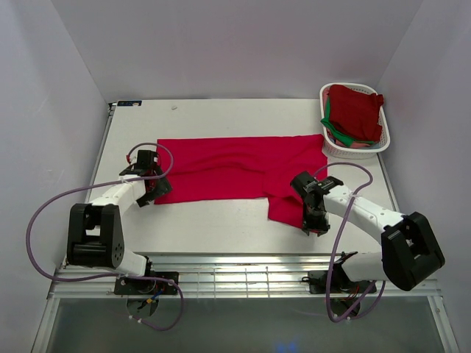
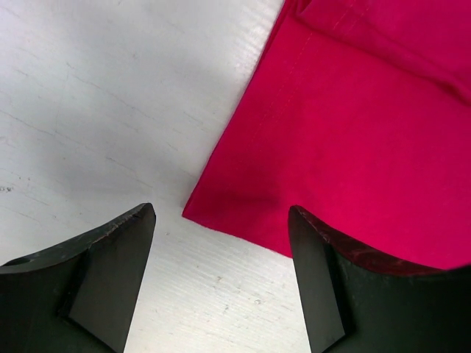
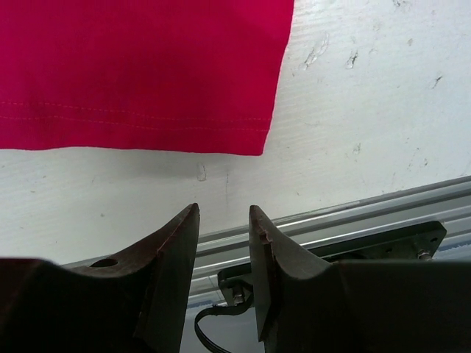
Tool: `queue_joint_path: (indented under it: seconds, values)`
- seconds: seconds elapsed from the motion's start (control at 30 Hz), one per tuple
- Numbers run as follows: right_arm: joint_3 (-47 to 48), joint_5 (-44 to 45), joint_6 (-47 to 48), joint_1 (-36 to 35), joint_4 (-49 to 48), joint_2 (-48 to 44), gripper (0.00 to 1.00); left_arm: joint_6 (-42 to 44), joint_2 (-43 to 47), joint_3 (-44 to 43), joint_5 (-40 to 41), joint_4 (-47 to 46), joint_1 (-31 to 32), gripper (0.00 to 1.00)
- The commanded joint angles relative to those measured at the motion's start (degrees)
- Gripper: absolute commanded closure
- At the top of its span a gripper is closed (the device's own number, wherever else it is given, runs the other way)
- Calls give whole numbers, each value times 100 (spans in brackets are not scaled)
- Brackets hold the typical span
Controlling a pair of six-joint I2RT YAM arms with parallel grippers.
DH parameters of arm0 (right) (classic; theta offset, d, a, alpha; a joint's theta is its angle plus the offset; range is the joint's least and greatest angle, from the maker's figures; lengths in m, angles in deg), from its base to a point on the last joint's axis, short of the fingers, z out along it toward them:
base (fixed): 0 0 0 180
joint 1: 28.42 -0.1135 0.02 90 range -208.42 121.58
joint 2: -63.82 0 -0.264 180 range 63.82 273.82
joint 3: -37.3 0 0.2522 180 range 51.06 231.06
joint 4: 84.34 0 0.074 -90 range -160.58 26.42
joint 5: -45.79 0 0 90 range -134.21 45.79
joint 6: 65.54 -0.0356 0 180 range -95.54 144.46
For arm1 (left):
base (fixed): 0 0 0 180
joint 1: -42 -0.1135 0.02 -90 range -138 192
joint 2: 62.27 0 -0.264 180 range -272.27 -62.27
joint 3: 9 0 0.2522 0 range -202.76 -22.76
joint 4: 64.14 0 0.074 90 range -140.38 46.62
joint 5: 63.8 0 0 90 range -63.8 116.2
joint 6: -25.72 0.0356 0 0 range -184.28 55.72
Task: Fold and stack the t-shirts
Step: Grap the side of the flattened tshirt closest away from the robot with both arms
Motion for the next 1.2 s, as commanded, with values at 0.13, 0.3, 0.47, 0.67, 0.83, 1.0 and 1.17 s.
queue_joint_path:
  seconds: [0.13, 0.3, 0.47, 0.67, 0.83, 1.0, 1.17]
  values:
    - [-195, 123, -243, -27, -124, 19, 60, 28, -74, -247, 8, -205, 8, 19]
    - [-362, 220, -314, -27, -176, 1, 60, 37, -188, -221, 8, -205, 8, 19]
    - [-240, 562, -375, -36, -273, 133, 60, 55, -197, -151, 26, -231, 8, 19]
    - [15, 1125, -375, -19, -326, 370, 57, 81, -171, -63, -1, -293, 8, 19]
    - [-142, 1196, -209, 131, -782, 388, 57, 99, -179, -54, 8, -284, 8, 20]
    - [-380, 1082, -112, 219, -1160, 423, 58, 107, -171, -36, 17, -293, 8, 19]
    - [-582, 1011, -129, 263, -1301, 590, 59, 116, -206, -19, 26, -293, 8, 20]
